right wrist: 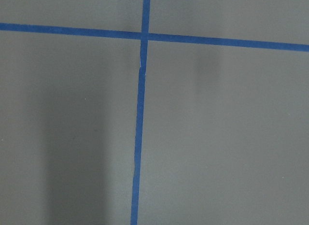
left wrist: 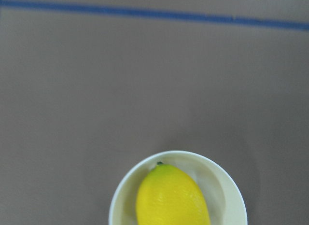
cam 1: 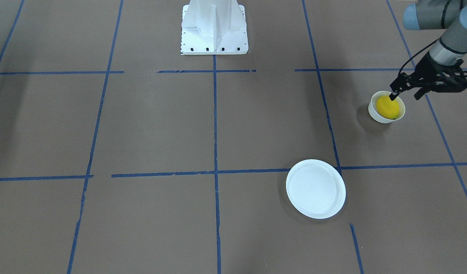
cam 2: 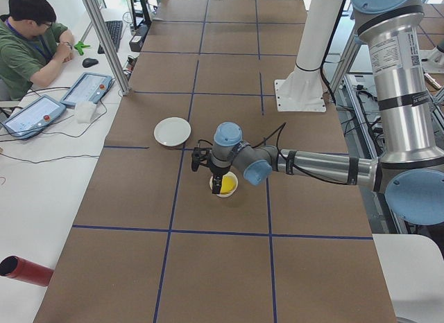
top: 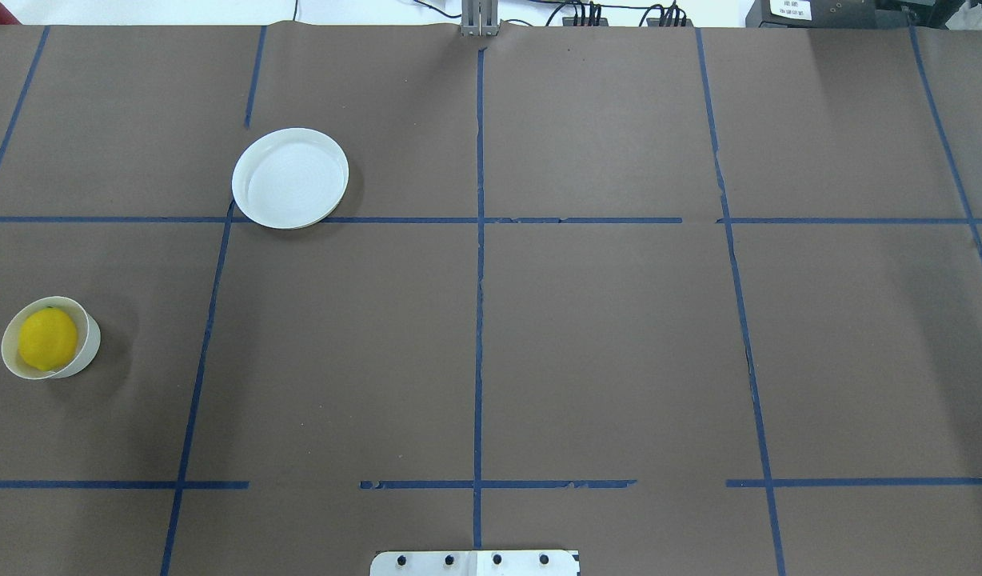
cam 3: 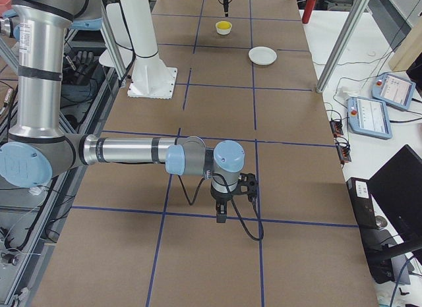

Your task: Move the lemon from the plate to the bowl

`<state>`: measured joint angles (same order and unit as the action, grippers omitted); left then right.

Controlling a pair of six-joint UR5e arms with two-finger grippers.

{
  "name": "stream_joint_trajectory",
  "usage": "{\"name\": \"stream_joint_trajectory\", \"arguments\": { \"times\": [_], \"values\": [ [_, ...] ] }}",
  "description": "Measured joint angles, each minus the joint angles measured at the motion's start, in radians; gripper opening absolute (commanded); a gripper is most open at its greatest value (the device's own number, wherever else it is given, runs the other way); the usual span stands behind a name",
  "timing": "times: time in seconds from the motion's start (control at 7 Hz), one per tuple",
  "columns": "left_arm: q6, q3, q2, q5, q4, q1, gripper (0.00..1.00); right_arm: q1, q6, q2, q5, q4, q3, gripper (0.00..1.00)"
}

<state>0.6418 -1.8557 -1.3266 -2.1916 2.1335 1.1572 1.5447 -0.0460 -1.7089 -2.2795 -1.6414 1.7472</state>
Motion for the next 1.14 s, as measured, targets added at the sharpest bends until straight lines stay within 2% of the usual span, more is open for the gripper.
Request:
{"name": "stream_joint_trajectory", "arguments": {
  "times": [0.43, 0.57, 0.71, 1.14],
  "values": [
    [-0.499, -0.007, -0.015, -0.030, -0.324, 0.259, 1.00, 0.000, 0.000, 0.000, 0.000, 0.000, 0.000, 1.00],
    [-0.632, -0.005, -0.026, -0.066, -0.454, 0.325, 1.00, 0.000, 0.000, 0.000, 0.000, 0.000, 0.000, 1.00],
    [-0.713, 0.001, -0.026, -0.098, -0.531, 0.363, 1.00, 0.000, 0.000, 0.000, 0.000, 0.000, 0.000, 1.00],
    [-0.767, 0.033, -0.018, -0.143, -0.571, 0.392, 1.00, 0.000, 0.000, 0.000, 0.000, 0.000, 0.000, 1.00]
  ]
}}
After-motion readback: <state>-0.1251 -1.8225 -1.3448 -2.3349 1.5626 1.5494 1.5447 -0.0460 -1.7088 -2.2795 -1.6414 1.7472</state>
